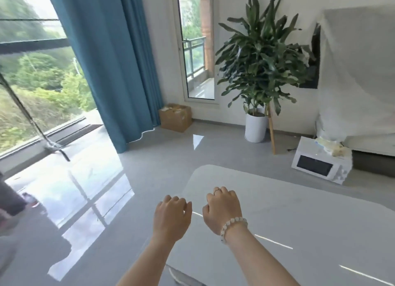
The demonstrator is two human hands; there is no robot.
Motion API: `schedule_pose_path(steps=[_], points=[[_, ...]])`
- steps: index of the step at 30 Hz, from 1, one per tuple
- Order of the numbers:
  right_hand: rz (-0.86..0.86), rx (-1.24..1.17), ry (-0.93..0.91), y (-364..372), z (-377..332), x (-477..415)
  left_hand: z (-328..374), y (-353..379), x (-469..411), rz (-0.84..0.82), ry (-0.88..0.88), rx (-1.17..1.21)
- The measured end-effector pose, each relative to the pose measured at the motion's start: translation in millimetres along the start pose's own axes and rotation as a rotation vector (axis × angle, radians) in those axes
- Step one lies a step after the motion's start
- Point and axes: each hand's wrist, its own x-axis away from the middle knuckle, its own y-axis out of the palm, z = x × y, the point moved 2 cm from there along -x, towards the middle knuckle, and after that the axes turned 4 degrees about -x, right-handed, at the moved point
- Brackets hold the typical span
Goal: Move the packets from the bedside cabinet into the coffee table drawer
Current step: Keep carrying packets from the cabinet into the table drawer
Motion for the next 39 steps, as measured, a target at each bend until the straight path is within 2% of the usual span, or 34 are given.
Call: schedule_pose_path(steps=[9,16,22,30,39], points=[[-0.149,0.012,-0.279,28,-145,-49,-170,-48,30,0.081,-0.305,-0.106],[-0.172,-0.052,-0.531,70,-305,-71,-306,-82,81,0.107,-0.552,-0.173],[-0.222,-0.060,-0.781,109,-444,-41,-419,-113,159,0.178,-0.813,-0.231],[-0.240,-0.069,-1.092,127,-562,15,-486,-137,272,0.212,-1.126,-0.269],[-0.324,-0.138,-1.390,145,-671,93,-517,-163,387,0.289,-1.423,-0.345]])
